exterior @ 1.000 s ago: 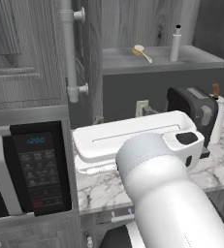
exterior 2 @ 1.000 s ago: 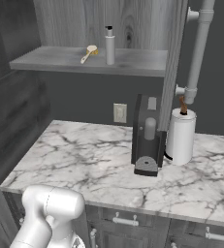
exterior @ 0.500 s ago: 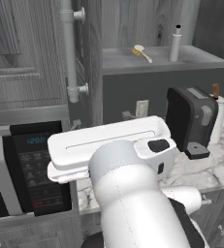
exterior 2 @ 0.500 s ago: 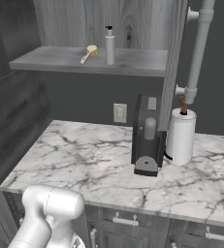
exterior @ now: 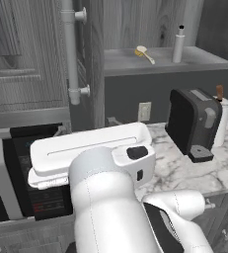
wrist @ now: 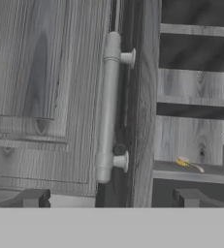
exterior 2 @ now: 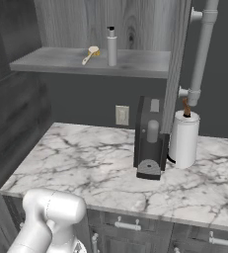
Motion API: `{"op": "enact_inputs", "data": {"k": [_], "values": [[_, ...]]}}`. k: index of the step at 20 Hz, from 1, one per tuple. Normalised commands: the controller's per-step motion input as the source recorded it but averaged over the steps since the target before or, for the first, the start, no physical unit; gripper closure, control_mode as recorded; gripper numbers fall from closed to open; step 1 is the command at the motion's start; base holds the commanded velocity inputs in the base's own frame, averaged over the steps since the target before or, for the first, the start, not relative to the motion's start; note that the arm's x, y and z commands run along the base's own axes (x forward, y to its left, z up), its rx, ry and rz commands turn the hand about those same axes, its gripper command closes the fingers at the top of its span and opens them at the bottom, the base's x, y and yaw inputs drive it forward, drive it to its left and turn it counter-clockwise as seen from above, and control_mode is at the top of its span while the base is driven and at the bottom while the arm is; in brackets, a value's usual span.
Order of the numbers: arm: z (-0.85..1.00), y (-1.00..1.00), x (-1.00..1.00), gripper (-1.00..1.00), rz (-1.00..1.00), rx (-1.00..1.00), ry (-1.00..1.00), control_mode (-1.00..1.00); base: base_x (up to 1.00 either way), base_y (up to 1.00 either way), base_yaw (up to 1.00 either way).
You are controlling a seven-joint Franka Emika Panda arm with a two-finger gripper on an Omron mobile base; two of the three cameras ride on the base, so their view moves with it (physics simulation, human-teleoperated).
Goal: Pick up the soap dispenser and dish brush from the sink, and place them back in the cabinet, and close the cabinet doors.
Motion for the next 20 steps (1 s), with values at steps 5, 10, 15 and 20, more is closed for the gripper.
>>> {"op": "enact_inputs", "data": {"k": [5,10,15,20], "values": [[0.00,0.05,0.32,-1.00,-0.02,0.00,-0.02,-1.00,0.00,0.00,0.00],[-0.07,0.00,0.26,-1.00,-0.05,0.00,-0.03,-1.00,0.00,0.00,0.00],[-0.07,0.01,0.27,-1.00,-0.06,0.00,-0.02,-1.00,0.00,0.00,0.00],[-0.03,0.07,0.30,-1.00,-0.06,0.00,-0.02,-1.00,0.00,0.00,0.00]]}}
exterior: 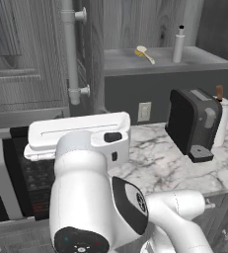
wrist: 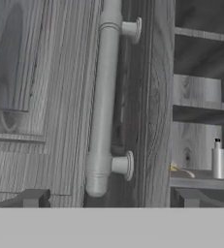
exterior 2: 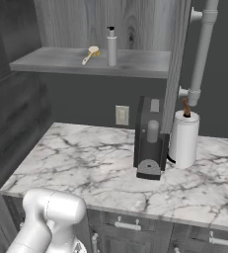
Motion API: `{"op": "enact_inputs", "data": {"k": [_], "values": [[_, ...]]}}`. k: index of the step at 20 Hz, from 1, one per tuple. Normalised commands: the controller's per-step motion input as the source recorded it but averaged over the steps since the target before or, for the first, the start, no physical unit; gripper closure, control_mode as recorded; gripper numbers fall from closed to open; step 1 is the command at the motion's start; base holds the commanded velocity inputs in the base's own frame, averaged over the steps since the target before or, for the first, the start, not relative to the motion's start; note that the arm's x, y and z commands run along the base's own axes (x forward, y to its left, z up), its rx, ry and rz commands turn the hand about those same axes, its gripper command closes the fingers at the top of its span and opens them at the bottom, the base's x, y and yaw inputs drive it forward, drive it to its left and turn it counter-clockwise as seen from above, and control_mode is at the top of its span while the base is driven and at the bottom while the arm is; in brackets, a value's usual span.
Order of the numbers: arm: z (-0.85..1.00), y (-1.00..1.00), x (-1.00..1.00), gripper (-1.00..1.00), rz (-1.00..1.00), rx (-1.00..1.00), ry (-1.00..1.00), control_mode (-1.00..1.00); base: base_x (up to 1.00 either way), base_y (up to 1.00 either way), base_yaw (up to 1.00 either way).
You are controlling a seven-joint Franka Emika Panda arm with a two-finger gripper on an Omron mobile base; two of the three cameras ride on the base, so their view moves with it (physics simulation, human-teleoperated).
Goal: Pick up the soap dispenser and dish brush from the sink, and place them back in the cabinet, and close the cabinet doors.
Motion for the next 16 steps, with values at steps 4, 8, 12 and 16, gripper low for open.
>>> {"op": "enact_inputs", "data": {"k": [4,8,12,16], "values": [[-0.02,0.09,0.30,-1.00,-0.06,0.00,-0.02,-1.00,0.00,0.00,0.00],[0.00,0.04,0.28,-1.00,-0.05,0.00,-0.01,-1.00,0.00,0.00,0.00],[0.00,0.00,0.23,-1.00,-0.04,0.00,-0.01,-1.00,0.00,0.00,0.00],[0.00,0.00,0.18,-1.00,-0.04,0.00,-0.01,-1.00,0.00,0.00,0.00]]}}
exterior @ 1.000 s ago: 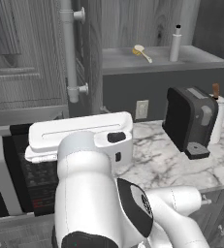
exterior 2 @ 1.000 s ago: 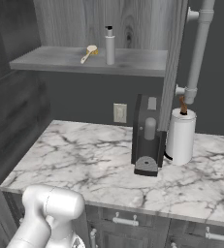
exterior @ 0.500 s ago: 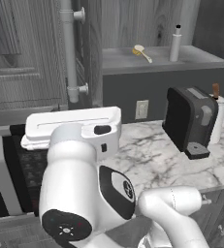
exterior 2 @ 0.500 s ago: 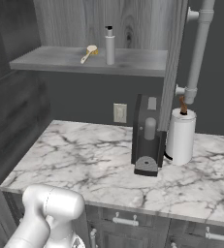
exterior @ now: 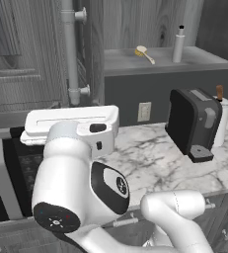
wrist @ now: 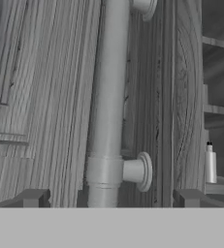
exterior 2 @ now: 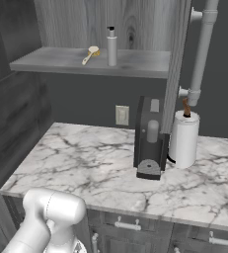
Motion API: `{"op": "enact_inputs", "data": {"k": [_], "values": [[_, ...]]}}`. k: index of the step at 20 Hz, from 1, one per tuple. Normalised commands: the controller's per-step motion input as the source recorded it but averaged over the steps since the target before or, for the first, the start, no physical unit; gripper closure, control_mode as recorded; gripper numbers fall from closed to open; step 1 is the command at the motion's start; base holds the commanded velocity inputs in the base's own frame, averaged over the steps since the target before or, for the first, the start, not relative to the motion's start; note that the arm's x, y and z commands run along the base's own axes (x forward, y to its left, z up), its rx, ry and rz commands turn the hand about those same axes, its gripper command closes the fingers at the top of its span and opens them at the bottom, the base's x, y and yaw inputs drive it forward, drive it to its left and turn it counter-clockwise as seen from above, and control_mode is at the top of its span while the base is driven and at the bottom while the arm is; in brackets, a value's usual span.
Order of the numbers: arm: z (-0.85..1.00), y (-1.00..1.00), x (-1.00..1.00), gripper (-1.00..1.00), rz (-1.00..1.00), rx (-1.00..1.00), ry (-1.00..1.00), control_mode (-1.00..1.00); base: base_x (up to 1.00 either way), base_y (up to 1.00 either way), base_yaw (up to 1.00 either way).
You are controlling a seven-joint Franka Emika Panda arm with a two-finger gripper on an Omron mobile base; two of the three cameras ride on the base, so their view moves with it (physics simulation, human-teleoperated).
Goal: Pick up the soap dispenser and dish brush from the sink, and place them back in the cabinet, and close the cabinet doors.
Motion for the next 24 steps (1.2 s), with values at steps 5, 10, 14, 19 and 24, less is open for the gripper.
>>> {"op": "enact_inputs", "data": {"k": [5,10,14,19,24], "values": [[0.00,-0.03,0.18,-1.00,-0.04,0.00,-0.03,-1.00,0.00,0.00,0.00],[0.00,-0.38,0.18,-1.00,-0.08,0.00,-0.03,-1.00,0.00,0.00,0.00],[0.00,-0.56,0.17,-1.00,-0.09,0.01,-0.04,-1.00,0.00,0.00,0.00],[0.00,-0.59,0.23,-1.00,-0.06,0.01,-0.05,-1.00,0.00,0.00,0.00],[0.00,-0.58,0.24,-1.00,-0.05,0.01,-0.07,-1.00,0.00,0.00,0.00]]}}
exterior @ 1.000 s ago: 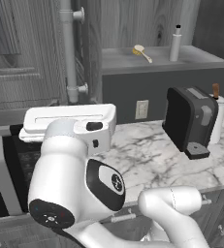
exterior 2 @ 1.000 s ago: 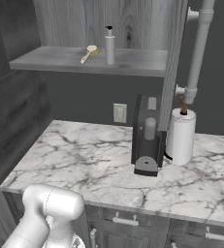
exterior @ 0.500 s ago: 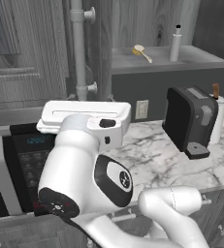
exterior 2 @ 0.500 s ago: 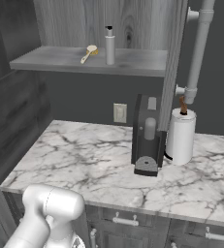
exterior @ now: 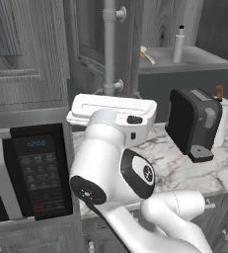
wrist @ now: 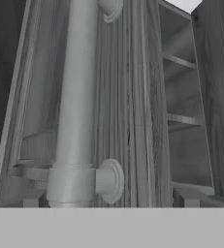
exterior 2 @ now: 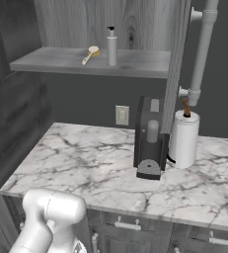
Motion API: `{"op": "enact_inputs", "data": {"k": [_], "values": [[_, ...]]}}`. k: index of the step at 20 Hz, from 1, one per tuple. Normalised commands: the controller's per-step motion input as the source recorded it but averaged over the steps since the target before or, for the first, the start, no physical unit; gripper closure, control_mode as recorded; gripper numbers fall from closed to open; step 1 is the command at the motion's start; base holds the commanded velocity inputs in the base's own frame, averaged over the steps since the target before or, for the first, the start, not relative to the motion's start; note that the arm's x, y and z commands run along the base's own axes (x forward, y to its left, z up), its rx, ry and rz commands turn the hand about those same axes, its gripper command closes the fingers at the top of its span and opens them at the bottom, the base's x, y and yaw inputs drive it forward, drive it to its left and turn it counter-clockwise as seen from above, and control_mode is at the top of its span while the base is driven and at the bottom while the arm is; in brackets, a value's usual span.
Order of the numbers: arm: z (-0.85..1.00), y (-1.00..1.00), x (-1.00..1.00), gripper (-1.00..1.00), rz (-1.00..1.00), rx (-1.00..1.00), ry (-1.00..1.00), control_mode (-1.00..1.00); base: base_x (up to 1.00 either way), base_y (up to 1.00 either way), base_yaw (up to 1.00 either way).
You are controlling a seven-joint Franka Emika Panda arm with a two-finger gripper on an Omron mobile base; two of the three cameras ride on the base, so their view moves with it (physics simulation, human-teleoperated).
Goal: Pick up the soap dispenser and dish brush from the sink, and place them back in the cabinet, and close the cabinet doors.
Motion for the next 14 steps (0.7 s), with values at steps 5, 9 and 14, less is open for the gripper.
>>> {"op": "enact_inputs", "data": {"k": [5,9,14], "values": [[0.00,-0.56,0.24,-1.00,-0.04,0.00,-0.09,-1.00,0.00,0.00,0.00],[-0.01,-0.53,0.26,-1.00,-0.05,0.00,-0.10,-1.00,0.00,0.00,0.00],[-0.05,-0.43,0.31,-1.00,-0.05,0.00,-0.09,-1.00,0.00,0.00,0.00]]}}
